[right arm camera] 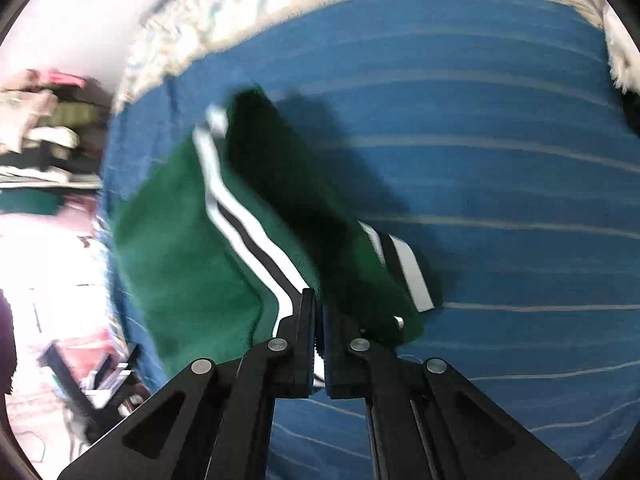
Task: Fold large clothes
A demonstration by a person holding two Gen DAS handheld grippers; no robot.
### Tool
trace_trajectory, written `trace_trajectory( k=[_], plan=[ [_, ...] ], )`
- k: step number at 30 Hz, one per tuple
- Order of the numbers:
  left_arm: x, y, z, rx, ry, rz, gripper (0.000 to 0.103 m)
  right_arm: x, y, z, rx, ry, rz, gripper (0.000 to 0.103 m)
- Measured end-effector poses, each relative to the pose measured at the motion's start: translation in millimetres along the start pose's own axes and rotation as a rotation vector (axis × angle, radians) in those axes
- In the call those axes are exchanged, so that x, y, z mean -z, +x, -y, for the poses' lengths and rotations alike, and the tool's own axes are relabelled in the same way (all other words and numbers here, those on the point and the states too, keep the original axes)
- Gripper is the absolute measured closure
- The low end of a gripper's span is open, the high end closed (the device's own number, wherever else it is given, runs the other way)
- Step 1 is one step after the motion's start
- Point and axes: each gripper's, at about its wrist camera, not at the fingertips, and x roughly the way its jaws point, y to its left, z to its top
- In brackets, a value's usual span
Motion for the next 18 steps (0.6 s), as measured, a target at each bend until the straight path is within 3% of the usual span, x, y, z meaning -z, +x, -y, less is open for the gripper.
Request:
trace_trajectory(
  k=[2, 3, 5, 7, 8, 9, 11, 14, 15, 16, 17, 18],
  plan=[
    [-1.7, -0.5, -0.2, 0.005, 0.006, -0.006, 0.000, -7.2, 28.0, -0.6, 0.021, -0.020, -0.106, 0.100],
    [-3.1, -0.9, -0.5, 0.008, 0.007, -0.005, 0.000, -11.8, 28.7, -1.5, 0.009, -0.004, -0.121, 0.094],
    [-8.9, -4.4, -1.9, 0.017, 0.003, 0.019, 0.000, -27.9, 5.4, -9.7, -0.036, -0.008, -0.055, 0.090],
    [-18.0, -5.0, -2.1, 0.008, -0.002, 0.047, 0.000, -38.5, -22.1, -16.9, -0.089, -0.036, 0.014, 0.059],
    [-23.2, -3.0, -2.0, 0.005, -0.007, 0.055, 0.000, -45.6, -30.0, -23.3, -0.120, -0.051, 0.034, 0.033],
    [-29.7, 0.0, -1.8, 0.003, -0.017, 0.058, 0.000, -53.7, -31.2, -30.3, -0.145, -0.070, 0.050, 0.027],
    [-43.9, 8.6, -1.0, 0.004, -0.037, 0.062, 0.000, -73.4, -19.0, -46.0, -0.162, -0.109, 0.057, 0.027],
    [-68.5, 23.6, 4.8, -0.018, -0.047, 0.082, 0.000, -110.5, 17.1, -43.8, -0.199, -0.099, -0.022, 0.027],
    [-76.0, 29.7, 7.4, -0.020, -0.047, 0.083, 0.000, -120.6, 33.4, -48.7, -0.204, -0.109, -0.050, 0.032],
    [-80.2, 34.4, 9.4, -0.020, -0.044, 0.079, 0.000, -126.1, 43.4, -55.1, -0.191, -0.129, -0.047, 0.050],
    [-89.0, 42.0, 13.0, -0.027, -0.038, 0.068, 0.000, -128.2, 52.5, -70.0, -0.191, -0.150, -0.044, 0.099],
    [-93.4, 44.2, 13.9, -0.028, -0.038, 0.066, 0.000, -130.2, 57.8, -76.2, -0.158, -0.148, -0.040, 0.100]
  ],
)
